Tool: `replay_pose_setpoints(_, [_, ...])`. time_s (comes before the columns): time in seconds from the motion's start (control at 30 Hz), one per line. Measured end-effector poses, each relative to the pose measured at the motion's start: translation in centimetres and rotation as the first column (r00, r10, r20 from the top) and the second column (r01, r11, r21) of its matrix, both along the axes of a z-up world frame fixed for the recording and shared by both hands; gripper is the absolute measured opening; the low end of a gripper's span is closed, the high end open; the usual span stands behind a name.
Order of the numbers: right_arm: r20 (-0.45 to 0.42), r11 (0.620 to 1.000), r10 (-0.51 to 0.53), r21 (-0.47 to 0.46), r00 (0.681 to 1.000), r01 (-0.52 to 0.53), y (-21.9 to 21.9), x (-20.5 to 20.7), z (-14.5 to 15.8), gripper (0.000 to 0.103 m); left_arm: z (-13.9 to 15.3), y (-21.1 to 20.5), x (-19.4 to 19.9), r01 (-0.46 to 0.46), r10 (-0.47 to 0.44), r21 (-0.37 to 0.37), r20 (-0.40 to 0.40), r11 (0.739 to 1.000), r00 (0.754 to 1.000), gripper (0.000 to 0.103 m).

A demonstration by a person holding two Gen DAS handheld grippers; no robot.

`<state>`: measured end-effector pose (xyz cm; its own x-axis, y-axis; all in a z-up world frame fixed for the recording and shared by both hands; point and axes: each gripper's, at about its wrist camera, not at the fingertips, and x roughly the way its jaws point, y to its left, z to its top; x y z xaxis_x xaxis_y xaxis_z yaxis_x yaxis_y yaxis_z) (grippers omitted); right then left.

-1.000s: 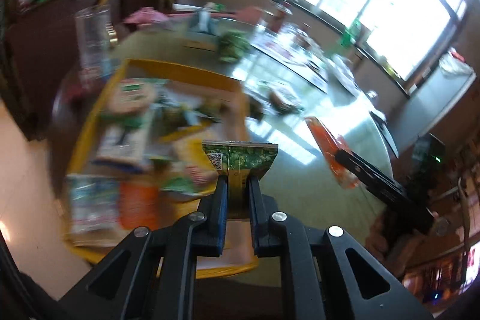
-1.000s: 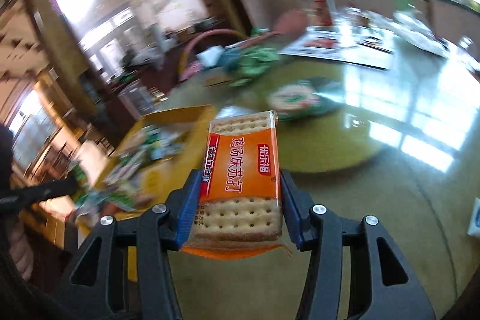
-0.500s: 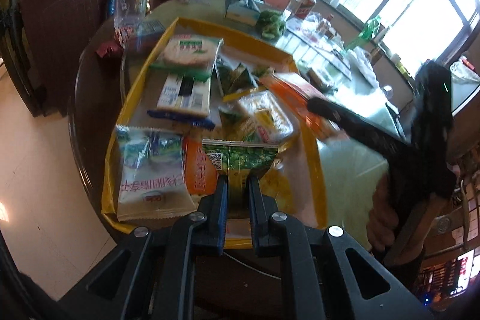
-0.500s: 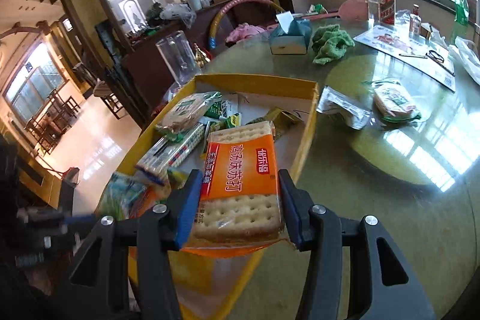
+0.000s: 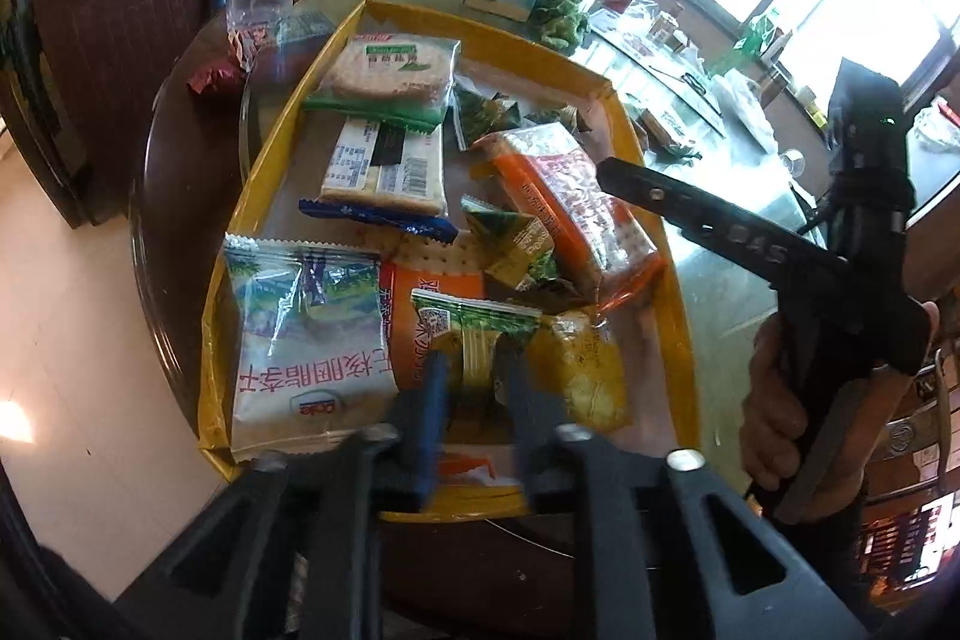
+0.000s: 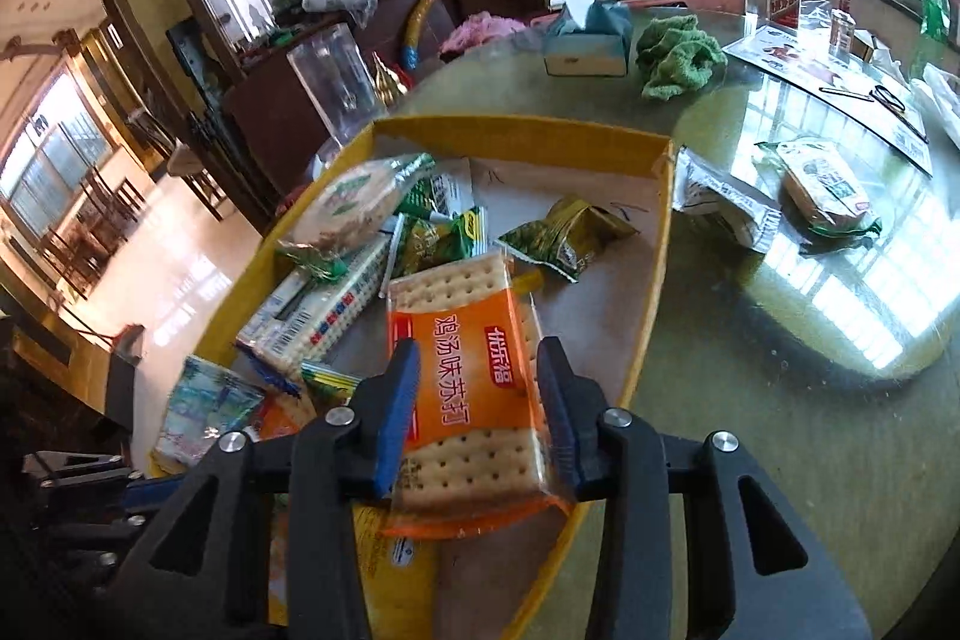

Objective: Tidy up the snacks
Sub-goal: 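Carry both packs into the yellow tray and open both tools, then grasp a second round cracker pack with the right tool while the left grasps a white sachet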

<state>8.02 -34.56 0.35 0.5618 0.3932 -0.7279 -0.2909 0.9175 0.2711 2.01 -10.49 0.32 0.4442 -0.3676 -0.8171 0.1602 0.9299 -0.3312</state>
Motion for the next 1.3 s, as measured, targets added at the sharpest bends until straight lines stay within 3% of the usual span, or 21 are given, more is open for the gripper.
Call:
replay_pose_setpoints(0.03, [0.009, 1.0, 0.004, 0.017, 1.0, -0.004, -0.5, -0.3, 0.4, 0.058, 0.4, 0.1, -0.3, -0.008, 0.009, -0.008, 0.025, 1.0, 1.0, 0.049])
replay_pose_setpoints(0.17, [0.09, 0.998, -0.015, 0.059, 0.996, 0.01, -3.5, -1.9, 2.5, 0.07, 2.9, -0.8, -1.6, -0.028, 0.027, 0.008, 0.163, 1.0, 0.986, 0.069])
replay_pose_setpoints(0.23, [0.113, 0.994, -0.062, 0.092, 0.992, 0.052, -6.2, -2.6, 3.4, 0.081, 3.9, -1.8, -1.9, -0.001, 0.004, -0.016, 0.202, 1.0, 0.979, 0.073])
replay_pose_setpoints(0.33, [0.122, 0.985, -0.145, 0.116, 0.982, 0.131, -10.0, -2.5, 4.1, 0.087, 4.6, -3.6, -1.7, 0.028, -0.015, -0.053, 0.23, 0.998, 0.973, 0.077])
replay_pose_setpoints(0.57, [0.03, 0.976, -0.216, 0.023, 0.976, 0.215, -15.6, 2.1, 2.2, 0.087, 4.1, -7.2, -0.3, 0.083, -0.058, -0.111, 0.211, 0.99, 0.976, 0.077])
replay_pose_setpoints(0.77, [-0.046, 0.988, -0.149, -0.036, 0.988, 0.147, -17.1, 8.6, 0.3, 0.087, 3.8, -7.7, 0.1, 0.107, -0.078, -0.128, 0.211, 0.986, 0.974, 0.077])
replay_pose_setpoints(0.87, [-0.056, 0.984, -0.158, -0.093, 0.986, 0.152, -17.5, 12.1, -0.5, 0.087, 3.5, -7.7, 0.6, 0.103, -0.074, -0.135, 0.205, 0.985, 0.976, 0.077])
replay_pose_setpoints(1.07, [-0.137, 0.983, -0.161, -0.106, 0.977, 0.148, -18.4, 18.1, -2.8, 0.087, 3.6, -7.4, 0.8, 0.103, -0.074, -0.137, 0.205, 0.985, 0.976, 0.077])
replay_pose_setpoints(1.2, [-0.172, 0.987, -0.138, -0.104, 0.975, 0.121, -17.8, 19.2, -4.0, 0.087, 3.7, -7.3, 0.6, 0.097, -0.068, -0.133, 0.202, 0.986, 0.977, 0.077])
replay_pose_setpoints(1.3, [-0.155, 0.968, -0.156, -0.22, 0.976, 0.119, -16.3, 18.9, -4.7, 0.083, 3.7, -7.5, 0.5, 0.09, -0.063, -0.127, 0.201, 0.988, 0.978, 0.077])
